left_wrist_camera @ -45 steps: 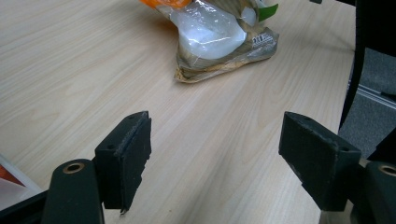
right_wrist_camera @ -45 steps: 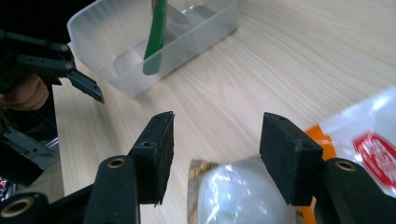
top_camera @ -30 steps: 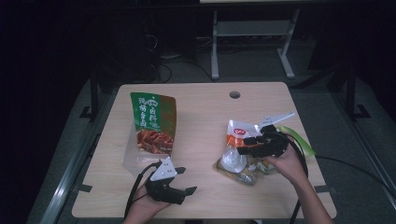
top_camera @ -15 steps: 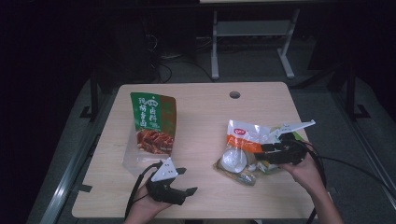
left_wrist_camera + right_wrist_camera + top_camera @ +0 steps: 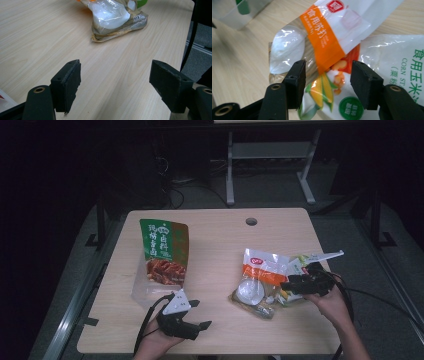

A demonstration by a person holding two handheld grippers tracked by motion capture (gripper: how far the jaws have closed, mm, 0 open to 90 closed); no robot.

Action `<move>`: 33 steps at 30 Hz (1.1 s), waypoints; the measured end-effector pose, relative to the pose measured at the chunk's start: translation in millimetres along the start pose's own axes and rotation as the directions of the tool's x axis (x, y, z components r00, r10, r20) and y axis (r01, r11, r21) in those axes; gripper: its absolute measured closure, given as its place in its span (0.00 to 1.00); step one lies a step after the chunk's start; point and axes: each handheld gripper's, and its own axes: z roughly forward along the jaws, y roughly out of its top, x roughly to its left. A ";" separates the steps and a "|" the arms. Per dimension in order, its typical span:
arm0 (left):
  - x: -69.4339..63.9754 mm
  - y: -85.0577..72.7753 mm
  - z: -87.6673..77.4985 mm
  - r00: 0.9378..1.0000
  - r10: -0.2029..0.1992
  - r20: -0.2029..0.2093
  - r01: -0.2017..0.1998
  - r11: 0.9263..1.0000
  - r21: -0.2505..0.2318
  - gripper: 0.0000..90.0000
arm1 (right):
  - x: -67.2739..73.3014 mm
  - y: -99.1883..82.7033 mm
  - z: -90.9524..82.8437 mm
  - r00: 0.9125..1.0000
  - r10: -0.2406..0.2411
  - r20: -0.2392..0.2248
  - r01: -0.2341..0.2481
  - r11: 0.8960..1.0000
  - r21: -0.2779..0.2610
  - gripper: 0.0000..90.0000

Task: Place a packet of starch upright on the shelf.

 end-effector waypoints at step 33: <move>-1.0 10.1 13.4 1.000 -0.014 0.027 0.014 1.000 -0.004 0.28 | 15.9 27.1 17.4 0.993 -0.062 -0.105 0.053 0.995 -0.083 1.00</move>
